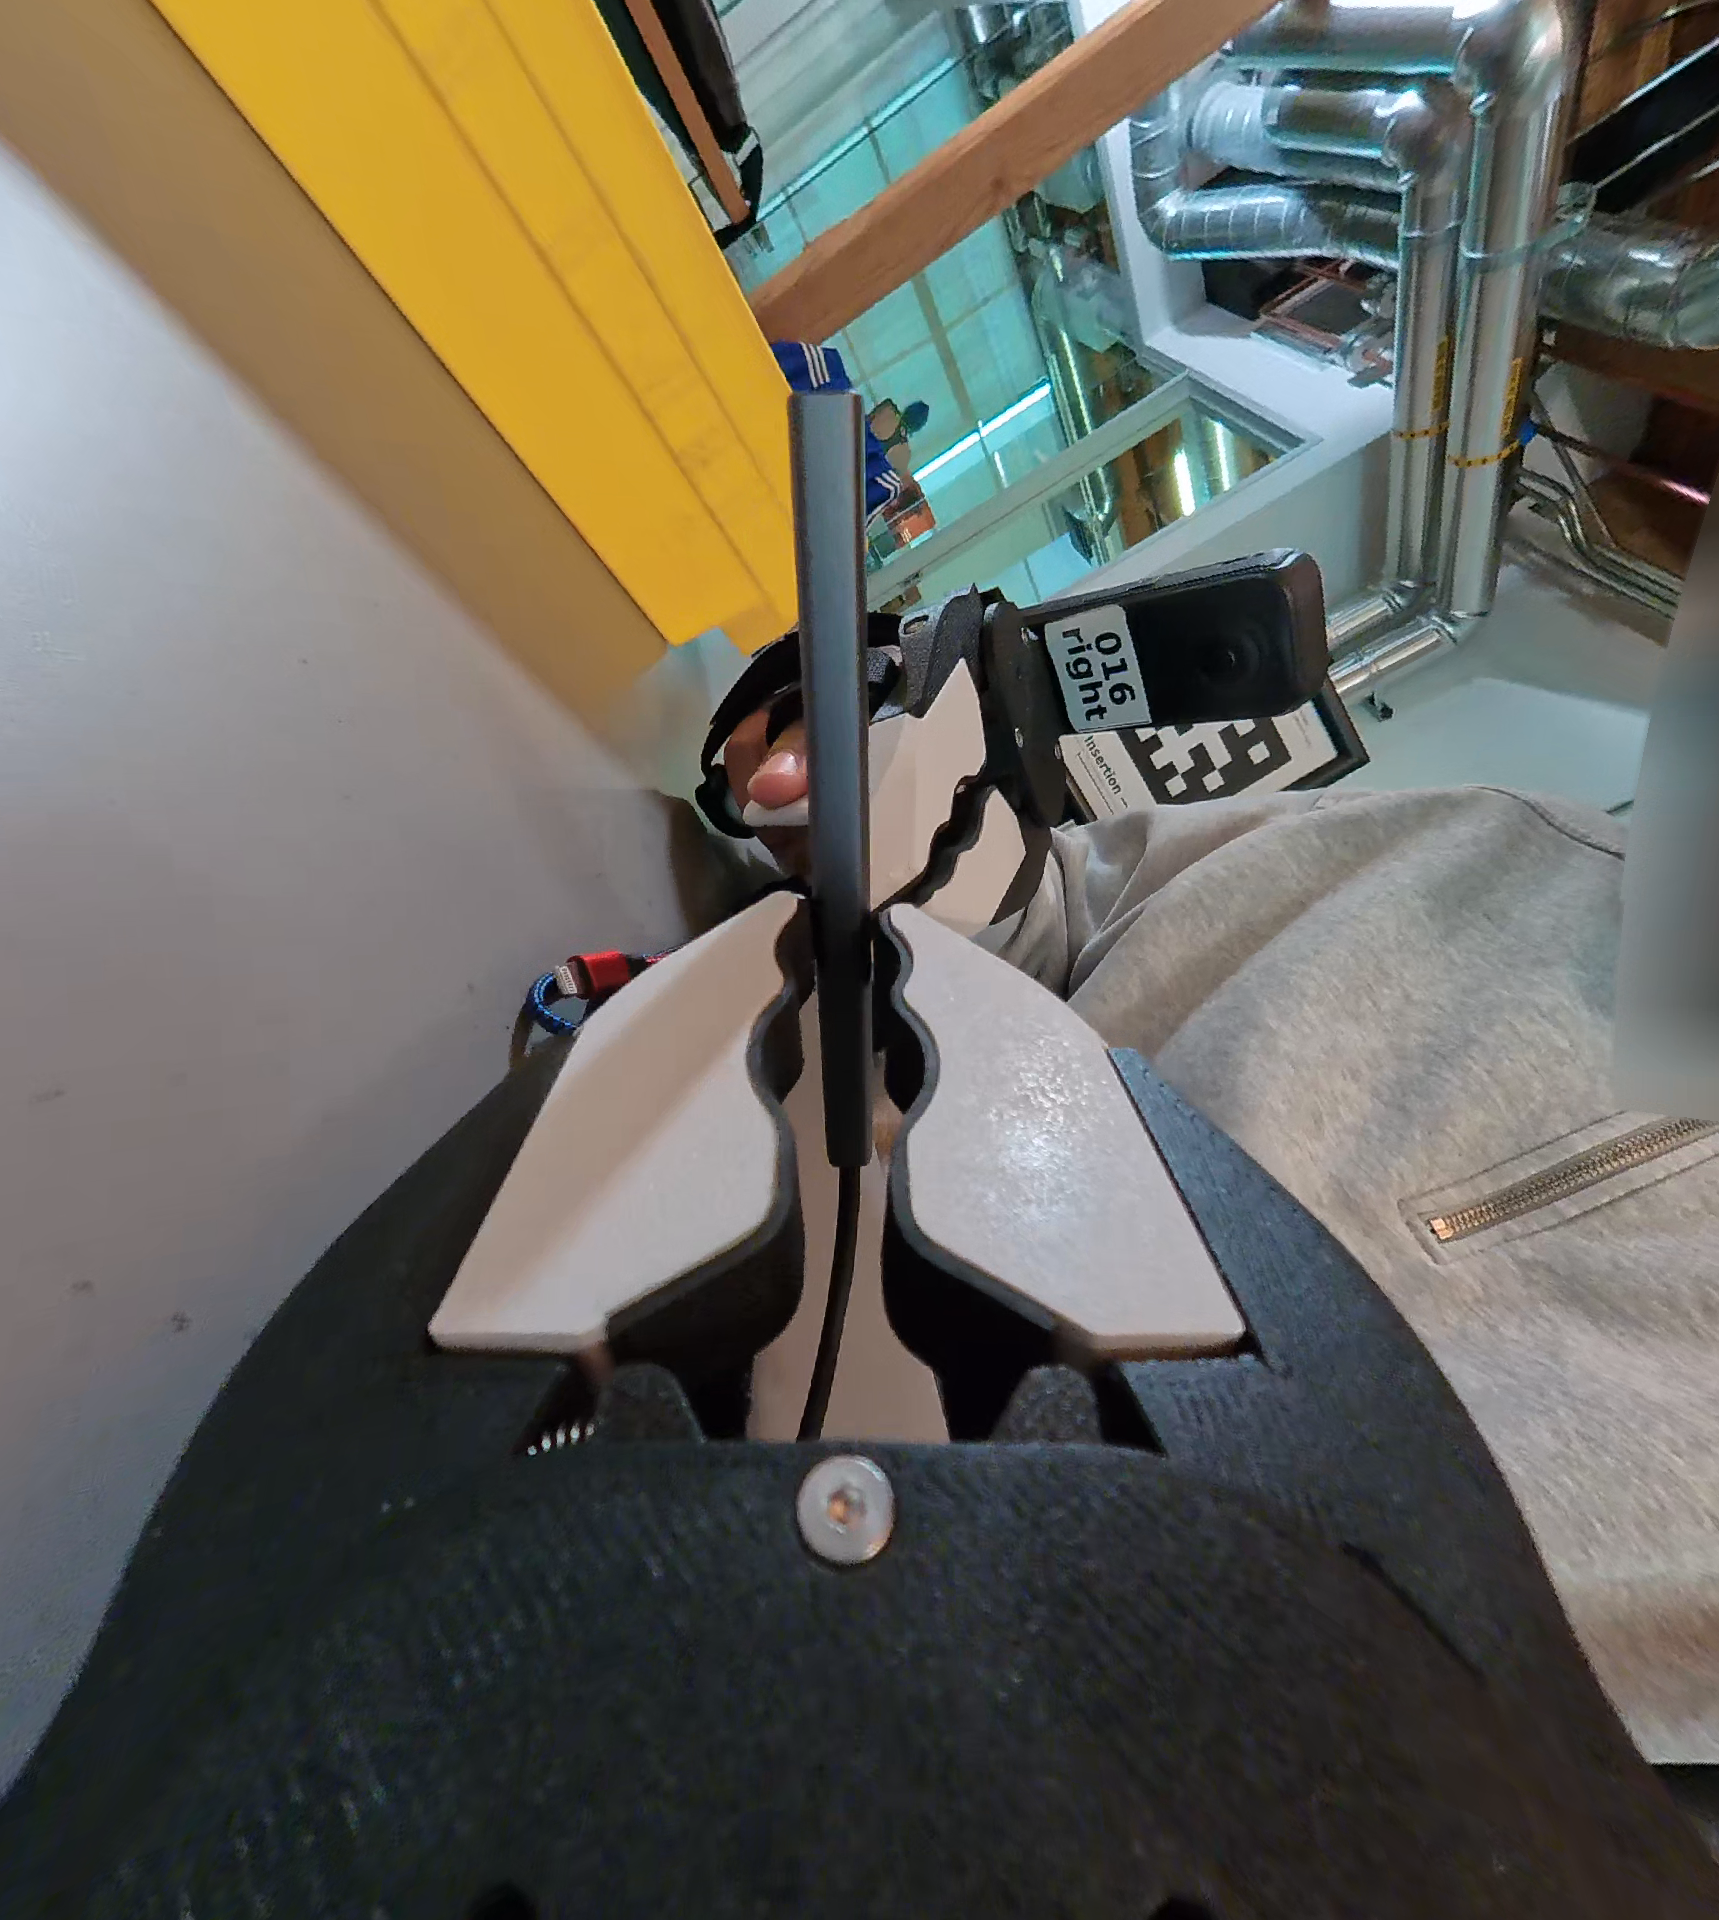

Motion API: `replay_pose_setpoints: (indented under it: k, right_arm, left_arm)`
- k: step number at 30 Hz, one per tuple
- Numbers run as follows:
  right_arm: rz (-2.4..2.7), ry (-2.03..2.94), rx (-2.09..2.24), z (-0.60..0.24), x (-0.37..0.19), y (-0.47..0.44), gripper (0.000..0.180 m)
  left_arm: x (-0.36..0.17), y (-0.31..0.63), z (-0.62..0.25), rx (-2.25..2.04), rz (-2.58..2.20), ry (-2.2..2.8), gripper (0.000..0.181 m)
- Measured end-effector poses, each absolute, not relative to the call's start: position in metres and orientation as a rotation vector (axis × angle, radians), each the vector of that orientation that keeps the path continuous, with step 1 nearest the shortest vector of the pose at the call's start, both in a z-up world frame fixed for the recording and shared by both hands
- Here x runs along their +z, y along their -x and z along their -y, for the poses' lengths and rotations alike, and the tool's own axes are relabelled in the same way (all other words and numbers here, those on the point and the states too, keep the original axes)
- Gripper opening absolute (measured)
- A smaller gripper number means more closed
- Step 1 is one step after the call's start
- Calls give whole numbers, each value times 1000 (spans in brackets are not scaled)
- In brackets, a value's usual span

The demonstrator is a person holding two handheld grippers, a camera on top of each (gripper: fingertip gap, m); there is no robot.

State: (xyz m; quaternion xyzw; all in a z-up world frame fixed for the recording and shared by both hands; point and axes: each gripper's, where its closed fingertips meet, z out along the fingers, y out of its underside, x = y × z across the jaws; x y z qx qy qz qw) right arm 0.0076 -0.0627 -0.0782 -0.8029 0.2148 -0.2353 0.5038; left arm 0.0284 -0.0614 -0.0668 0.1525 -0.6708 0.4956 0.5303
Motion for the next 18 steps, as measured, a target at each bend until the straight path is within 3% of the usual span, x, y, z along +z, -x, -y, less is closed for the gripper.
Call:
replay_pose_setpoints:
  k: [18]
  right_arm:
    - [-522,1937,-586,64,-78,-8,2]
  left_arm:
    - [-66,-30,62,1172,1583,-380,9]
